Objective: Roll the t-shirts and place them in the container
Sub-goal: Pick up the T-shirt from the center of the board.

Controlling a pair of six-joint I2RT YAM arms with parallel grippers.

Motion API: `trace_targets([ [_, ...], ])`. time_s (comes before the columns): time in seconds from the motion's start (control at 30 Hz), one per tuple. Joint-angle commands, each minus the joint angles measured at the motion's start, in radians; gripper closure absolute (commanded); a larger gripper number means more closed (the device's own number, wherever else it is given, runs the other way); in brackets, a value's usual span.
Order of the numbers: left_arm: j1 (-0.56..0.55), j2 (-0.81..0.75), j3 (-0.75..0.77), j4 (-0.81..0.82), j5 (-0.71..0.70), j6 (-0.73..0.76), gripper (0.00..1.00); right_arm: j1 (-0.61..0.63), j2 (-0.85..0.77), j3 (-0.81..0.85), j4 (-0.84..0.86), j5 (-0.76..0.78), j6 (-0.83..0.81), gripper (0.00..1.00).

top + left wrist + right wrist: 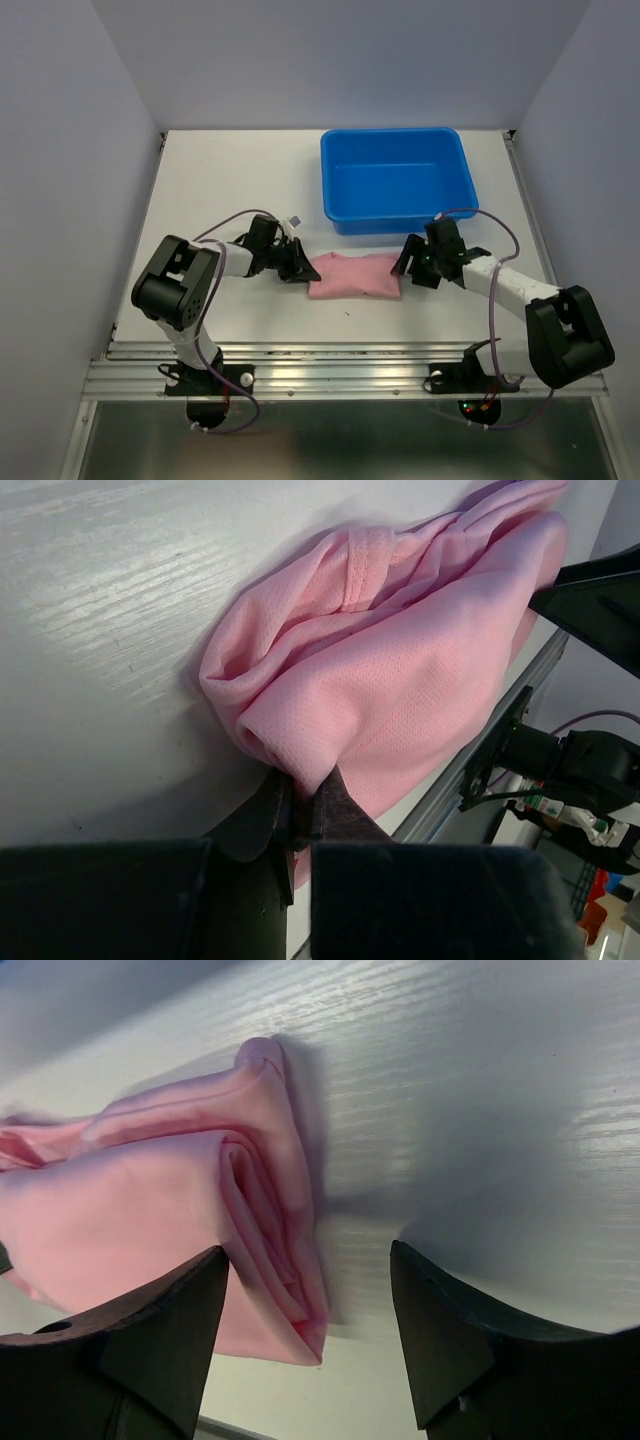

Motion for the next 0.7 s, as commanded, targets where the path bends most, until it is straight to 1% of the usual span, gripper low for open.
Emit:
trace_targets([
  [0.0, -0.006, 0.022, 0.022, -0.071, -0.033, 0.049, 1.00, -0.001, 0.039, 0.006, -0.005, -0.003, -0.040, 0.30],
  [0.1, -0.007, 0.017, 0.031, -0.082, -0.033, 0.052, 1.00, -0.001, 0.074, -0.021, 0.064, -0.055, -0.035, 0.34],
  [0.13, -0.007, 0.019, 0.032, -0.085, -0.035, 0.054, 1.00, -0.001, 0.092, -0.038, 0.105, -0.093, -0.025, 0.35],
  [0.17, -0.007, 0.017, 0.036, -0.086, -0.035, 0.054, 1.00, -0.001, 0.097, -0.051, 0.133, -0.115, -0.017, 0.38],
  [0.27, -0.007, 0.017, 0.039, -0.091, -0.036, 0.055, 1.00, 0.008, 0.112, -0.078, 0.228, -0.173, 0.023, 0.54],
  [0.3, -0.007, 0.016, 0.040, -0.091, -0.035, 0.055, 1.00, 0.008, 0.120, -0.087, 0.245, -0.182, 0.032, 0.64],
  [0.4, -0.009, 0.013, 0.046, -0.098, -0.038, 0.055, 1.00, 0.017, 0.129, -0.104, 0.334, -0.225, 0.069, 0.77],
  [0.43, -0.007, 0.010, 0.048, -0.108, -0.039, 0.057, 1.00, 0.026, 0.129, -0.106, 0.342, -0.225, 0.077, 0.88],
  [0.5, -0.009, -0.003, 0.051, -0.117, -0.044, 0.057, 1.00, 0.027, 0.128, -0.107, 0.337, -0.199, 0.094, 0.99],
  [0.67, -0.009, -0.020, 0.069, -0.160, -0.058, 0.067, 1.00, 0.027, 0.067, -0.097, 0.277, -0.126, 0.100, 0.99],
])
